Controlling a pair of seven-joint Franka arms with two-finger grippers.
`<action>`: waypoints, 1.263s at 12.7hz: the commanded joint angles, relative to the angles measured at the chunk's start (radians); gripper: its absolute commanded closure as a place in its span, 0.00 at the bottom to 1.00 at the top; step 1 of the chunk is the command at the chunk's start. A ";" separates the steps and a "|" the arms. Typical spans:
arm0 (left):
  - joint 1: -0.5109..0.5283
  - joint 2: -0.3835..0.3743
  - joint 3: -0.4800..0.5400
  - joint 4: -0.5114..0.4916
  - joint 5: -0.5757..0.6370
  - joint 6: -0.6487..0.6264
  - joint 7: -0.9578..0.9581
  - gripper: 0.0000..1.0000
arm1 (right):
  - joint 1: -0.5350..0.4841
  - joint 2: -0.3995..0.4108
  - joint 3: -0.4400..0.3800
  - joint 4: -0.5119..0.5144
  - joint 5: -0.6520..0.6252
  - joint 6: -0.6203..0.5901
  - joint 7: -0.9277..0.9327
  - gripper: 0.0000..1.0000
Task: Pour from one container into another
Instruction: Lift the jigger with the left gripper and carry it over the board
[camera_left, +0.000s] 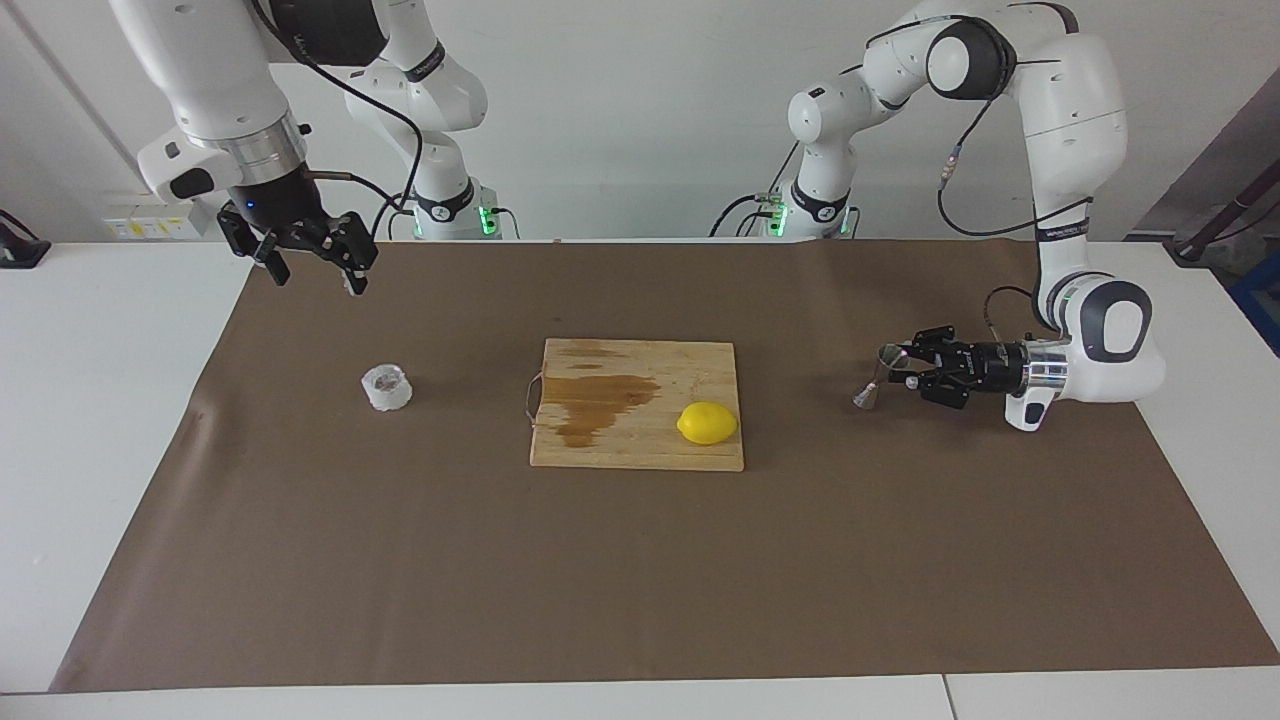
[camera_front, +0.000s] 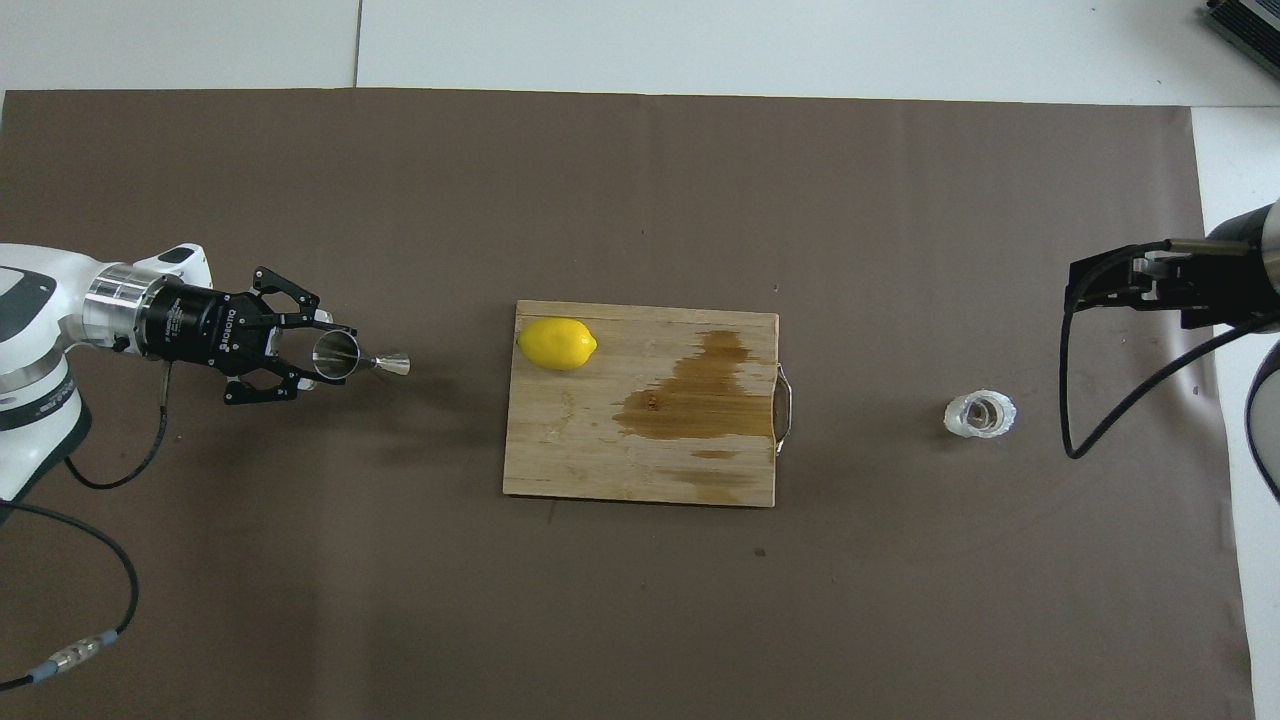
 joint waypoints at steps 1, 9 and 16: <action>-0.080 -0.151 0.019 -0.134 -0.072 0.088 -0.090 1.00 | -0.008 0.005 0.007 0.018 0.000 -0.023 -0.024 0.00; -0.405 -0.286 0.018 -0.306 -0.431 0.492 -0.205 1.00 | -0.008 0.005 0.007 0.018 0.000 -0.021 -0.024 0.00; -0.717 -0.268 0.019 -0.329 -0.827 0.877 -0.085 1.00 | -0.008 0.005 0.007 0.018 0.000 -0.023 -0.024 0.00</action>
